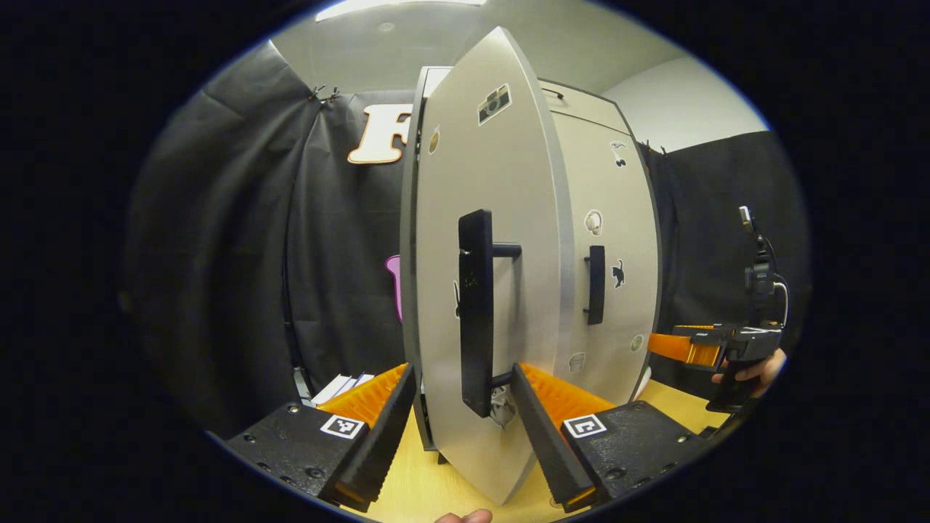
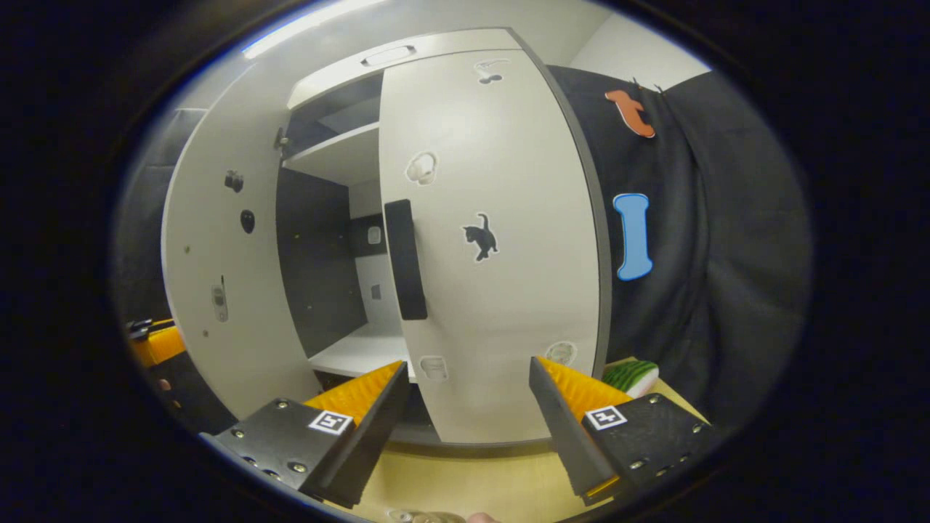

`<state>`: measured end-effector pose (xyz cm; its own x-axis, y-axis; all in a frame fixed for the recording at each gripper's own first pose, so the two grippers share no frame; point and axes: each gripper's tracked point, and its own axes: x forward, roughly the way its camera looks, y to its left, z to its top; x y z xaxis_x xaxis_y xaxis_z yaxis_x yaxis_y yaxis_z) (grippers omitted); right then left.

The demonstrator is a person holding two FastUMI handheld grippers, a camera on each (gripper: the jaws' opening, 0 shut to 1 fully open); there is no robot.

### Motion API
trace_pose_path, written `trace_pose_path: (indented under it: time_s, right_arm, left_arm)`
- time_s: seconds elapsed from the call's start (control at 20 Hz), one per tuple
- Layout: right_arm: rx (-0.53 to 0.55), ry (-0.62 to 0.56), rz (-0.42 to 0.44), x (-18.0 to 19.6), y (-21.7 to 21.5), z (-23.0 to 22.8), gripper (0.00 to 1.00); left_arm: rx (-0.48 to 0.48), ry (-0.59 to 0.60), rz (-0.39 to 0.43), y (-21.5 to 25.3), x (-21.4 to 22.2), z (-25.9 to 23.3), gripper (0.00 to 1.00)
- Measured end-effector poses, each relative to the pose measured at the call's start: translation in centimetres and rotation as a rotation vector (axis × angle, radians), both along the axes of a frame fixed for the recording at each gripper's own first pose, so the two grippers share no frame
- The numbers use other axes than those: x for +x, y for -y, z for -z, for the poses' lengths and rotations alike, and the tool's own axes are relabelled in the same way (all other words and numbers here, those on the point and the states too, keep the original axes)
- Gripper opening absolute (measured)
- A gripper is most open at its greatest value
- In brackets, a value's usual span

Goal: Grasp the bottle in the cabinet with the left hand and place it on the coaster, then close the right door with the right hand and the left door with the left hand.

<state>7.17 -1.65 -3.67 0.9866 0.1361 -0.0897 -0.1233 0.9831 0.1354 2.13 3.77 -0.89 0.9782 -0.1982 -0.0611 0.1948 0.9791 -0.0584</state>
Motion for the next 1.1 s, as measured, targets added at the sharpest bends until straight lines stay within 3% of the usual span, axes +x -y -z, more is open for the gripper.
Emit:
trace_pose_path:
  time_s: [0.6, 1.05, 1.1]
  right_arm:
    - [0.024, -0.009, 0.062, -0.6, 5.5, 0.0, 1.0]
    - [0.013, -0.031, 0.09, -0.7, 8.1, 1.0, 1.0]
    - [0.011, -0.032, 0.089, -0.6, 8.1, 1.0, 1.0]
  left_arm:
    - [0.023, 0.033, 0.058, 7.4, 5.1, 0.1, 0.91]
    - [-0.002, 0.023, 0.042, 11.8, 10.4, 0.8, 0.92]
    - [0.004, 0.022, 0.039, 12.1, 10.7, 0.9, 0.96]
